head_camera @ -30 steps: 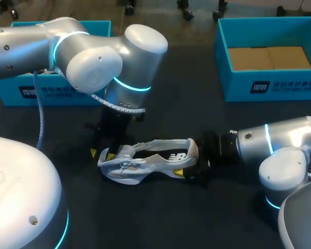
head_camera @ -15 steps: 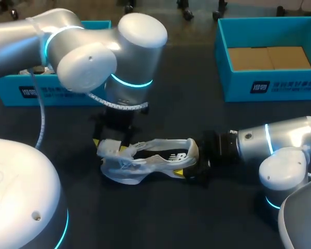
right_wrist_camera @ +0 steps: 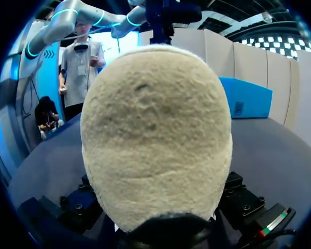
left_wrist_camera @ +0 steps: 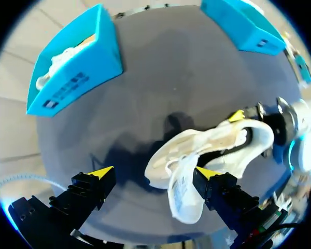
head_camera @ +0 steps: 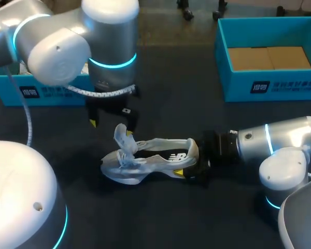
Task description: Take the shoe out of the shoebox, open the shoe tongue, remove and reinsert the insole, then place the shoe into the shoebox
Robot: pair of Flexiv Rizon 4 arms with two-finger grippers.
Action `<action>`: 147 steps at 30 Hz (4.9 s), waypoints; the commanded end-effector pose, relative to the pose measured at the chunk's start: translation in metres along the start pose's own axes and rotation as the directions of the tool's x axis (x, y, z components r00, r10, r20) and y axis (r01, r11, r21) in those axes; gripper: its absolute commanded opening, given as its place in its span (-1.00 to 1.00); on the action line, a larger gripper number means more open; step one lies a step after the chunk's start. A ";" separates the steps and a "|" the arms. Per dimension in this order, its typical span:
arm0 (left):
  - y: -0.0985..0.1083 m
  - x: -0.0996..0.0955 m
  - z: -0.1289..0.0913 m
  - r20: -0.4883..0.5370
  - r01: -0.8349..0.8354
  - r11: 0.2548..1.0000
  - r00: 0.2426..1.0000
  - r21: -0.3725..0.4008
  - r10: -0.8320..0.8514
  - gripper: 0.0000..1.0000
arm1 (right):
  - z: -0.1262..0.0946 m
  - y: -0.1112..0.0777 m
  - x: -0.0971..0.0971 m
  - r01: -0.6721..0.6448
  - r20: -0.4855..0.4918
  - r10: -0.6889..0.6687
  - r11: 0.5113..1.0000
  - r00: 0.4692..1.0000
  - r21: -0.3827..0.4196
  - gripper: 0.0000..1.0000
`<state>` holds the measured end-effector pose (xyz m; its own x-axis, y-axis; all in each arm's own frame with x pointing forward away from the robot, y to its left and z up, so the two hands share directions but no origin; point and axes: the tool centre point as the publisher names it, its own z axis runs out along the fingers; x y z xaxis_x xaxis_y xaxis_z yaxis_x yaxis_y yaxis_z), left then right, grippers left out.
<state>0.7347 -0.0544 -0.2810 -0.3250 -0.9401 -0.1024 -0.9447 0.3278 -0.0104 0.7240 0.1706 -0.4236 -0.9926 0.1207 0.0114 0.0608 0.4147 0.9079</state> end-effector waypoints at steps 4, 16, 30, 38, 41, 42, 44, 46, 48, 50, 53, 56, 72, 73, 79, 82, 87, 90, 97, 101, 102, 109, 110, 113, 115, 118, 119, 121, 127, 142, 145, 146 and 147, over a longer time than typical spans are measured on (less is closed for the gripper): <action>-0.003 -0.004 -0.014 -0.026 -0.300 0.952 0.953 0.057 0.302 1.00 | -0.001 0.001 0.000 0.000 0.001 0.000 1.000 1.000 0.003 -1.00; -0.011 0.005 -0.034 -0.113 -0.772 0.601 0.591 0.209 0.798 0.77 | -0.001 0.001 0.000 0.000 0.001 0.000 1.000 1.000 0.003 -1.00; -0.021 0.035 -0.070 -0.069 -0.874 0.319 0.317 0.367 0.946 -0.72 | -0.001 0.001 0.000 0.000 0.001 0.000 1.000 1.000 0.003 -1.00; -0.011 0.067 -0.075 -0.072 -0.884 0.228 0.217 0.407 0.973 -1.00 | -0.001 0.001 0.000 0.000 0.001 0.000 1.000 1.000 0.003 -1.00; -0.007 0.078 -0.074 -0.086 -0.884 0.207 0.188 0.419 0.978 -1.00 | -0.001 0.001 0.000 0.000 0.001 0.000 1.000 1.000 0.003 -1.00; -0.006 0.081 -0.073 -0.089 -0.884 0.206 0.186 0.419 0.979 -1.00 | -0.001 0.001 0.000 0.000 0.001 0.000 1.000 1.000 0.003 -1.00; -0.002 0.088 -0.069 -0.099 -0.886 0.197 0.171 0.420 0.980 -1.00 | -0.001 0.001 0.000 0.000 0.001 0.000 1.000 1.000 0.003 -1.00; 0.001 0.093 -0.065 -0.117 -0.888 0.202 0.168 0.413 0.979 -1.00 | -0.001 0.001 0.000 0.000 0.001 0.000 1.000 1.000 0.003 -1.00; 0.005 0.098 -0.059 -0.125 -0.891 0.201 0.164 0.406 0.978 -1.00 | -0.001 0.001 0.000 0.000 0.001 0.000 1.000 1.000 0.003 -1.00; 0.007 0.104 -0.050 -0.134 -0.899 0.212 0.172 0.384 0.976 -1.00 | -0.001 0.001 0.000 0.000 0.001 0.000 1.000 1.000 0.003 -1.00; 0.005 0.110 -0.039 -0.154 -0.908 0.220 0.175 0.356 0.973 -1.00 | -0.001 0.001 0.000 0.000 0.001 0.000 1.000 1.000 0.003 -1.00; 0.002 0.113 -0.031 -0.167 -0.912 0.232 0.185 0.337 0.968 -1.00 | -0.001 0.001 0.000 0.000 0.001 0.000 1.000 1.000 0.003 -1.00; 0.000 0.118 0.006 -0.213 -0.924 0.263 0.208 0.277 0.955 -1.00 | -0.001 0.001 0.000 0.000 0.001 0.000 1.000 1.000 0.003 -1.00; 0.000 0.118 0.006 -0.213 -0.924 0.263 0.208 0.277 0.955 -1.00 | -0.001 0.001 0.000 0.000 0.001 0.000 1.000 1.000 0.003 -1.00; 0.000 0.118 0.006 -0.213 -0.924 0.263 0.208 0.277 0.955 -1.00 | -0.001 0.001 0.000 0.000 0.001 0.000 1.000 1.000 0.003 -1.00; 0.000 0.118 0.006 -0.213 -0.924 0.263 0.208 0.277 0.955 -1.00 | -0.001 0.001 0.000 0.000 0.001 0.000 1.000 1.000 0.003 -1.00; 0.000 0.118 0.006 -0.213 -0.924 0.263 0.208 0.277 0.955 -1.00 | -0.001 0.001 0.000 0.000 0.001 0.000 1.000 1.000 0.003 -1.00; 0.000 0.118 0.006 -0.213 -0.924 0.263 0.208 0.277 0.955 -1.00 | -0.001 0.001 0.000 0.000 0.001 0.000 1.000 1.000 0.003 -1.00; -0.004 0.130 0.022 -0.190 -0.925 0.241 0.190 0.295 0.963 -1.00 | -0.001 0.001 0.000 0.000 0.001 0.000 1.000 1.000 0.003 -1.00; -0.008 0.140 0.029 -0.181 -0.924 0.239 0.191 0.297 0.965 -1.00 | -0.001 0.001 0.000 0.000 0.001 0.000 1.000 1.000 0.003 -1.00; -0.008 0.141 0.030 -0.181 -0.924 0.239 0.191 0.298 0.965 -1.00 | -0.001 0.001 0.000 0.000 0.001 0.000 1.000 1.000 0.003 -1.00; -0.014 0.157 0.045 -0.190 -0.927 0.216 0.162 0.306 0.968 -1.00 | -0.001 0.001 0.000 0.000 0.001 0.000 1.000 1.000 0.003 -1.00; -0.014 0.158 0.046 -0.190 -0.927 0.213 0.159 0.309 0.969 -1.00 | -0.001 0.001 0.000 0.000 0.001 0.000 1.000 1.000 0.003 -1.00; -0.016 0.159 0.054 -0.191 -0.928 0.193 0.137 0.319 0.972 -1.00 | -0.001 0.001 0.000 0.000 0.001 0.000 1.000 1.000 0.003 -1.00; -0.018 0.160 0.062 -0.197 -0.929 0.189 0.130 0.318 0.972 -1.00 | -0.001 0.001 0.000 0.000 0.001 0.000 1.000 1.000 0.003 -1.00; -0.018 0.160 0.069 -0.196 -0.932 0.182 0.124 0.314 0.973 -1.00 | -0.001 0.001 0.000 0.000 0.001 0.000 1.000 1.000 0.003 -1.00; -0.017 0.159 0.071 -0.199 -0.932 0.182 0.123 0.314 0.972 -1.00 | -0.001 0.001 0.000 0.000 0.001 0.000 1.000 1.000 0.003 -1.00; -0.016 0.158 0.074 -0.204 -0.932 0.186 0.125 0.312 0.971 -1.00 | -0.001 0.001 0.000 0.000 0.001 0.000 1.000 1.000 0.003 -1.00; -0.012 0.155 0.084 -0.227 -0.935 0.190 0.124 0.299 0.966 -1.00 | -0.001 0.001 0.000 0.000 0.001 0.000 1.000 1.000 0.003 -1.00; -0.014 0.155 0.090 -0.205 -0.942 0.174 0.117 0.287 0.972 -0.07 | -0.001 0.001 0.000 0.000 0.001 0.000 1.000 1.000 0.003 -1.00; -0.016 0.156 0.094 -0.191 -0.944 0.167 0.114 0.285 0.975 -0.08 | -0.001 0.001 0.000 0.000 0.001 0.000 1.000 1.000 0.003 -1.00; -0.017 0.156 0.096 -0.177 -0.945 0.162 0.114 0.283 0.978 -0.10 | -0.001 0.001 0.000 0.000 0.001 0.000 1.000 1.000 0.003 -1.00; -0.018 0.157 0.097 -0.175 -0.945 0.161 0.114 0.283 0.978 -0.10 | -0.001 0.001 0.000 0.000 0.001 0.000 1.000 1.000 0.003 -1.00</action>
<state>0.7063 -0.1956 -0.3880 -0.9674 0.1988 0.1568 0.1686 0.9678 -0.1870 0.7239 0.1704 -0.4239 -0.9926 0.1209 0.0115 0.0611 0.4150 0.9078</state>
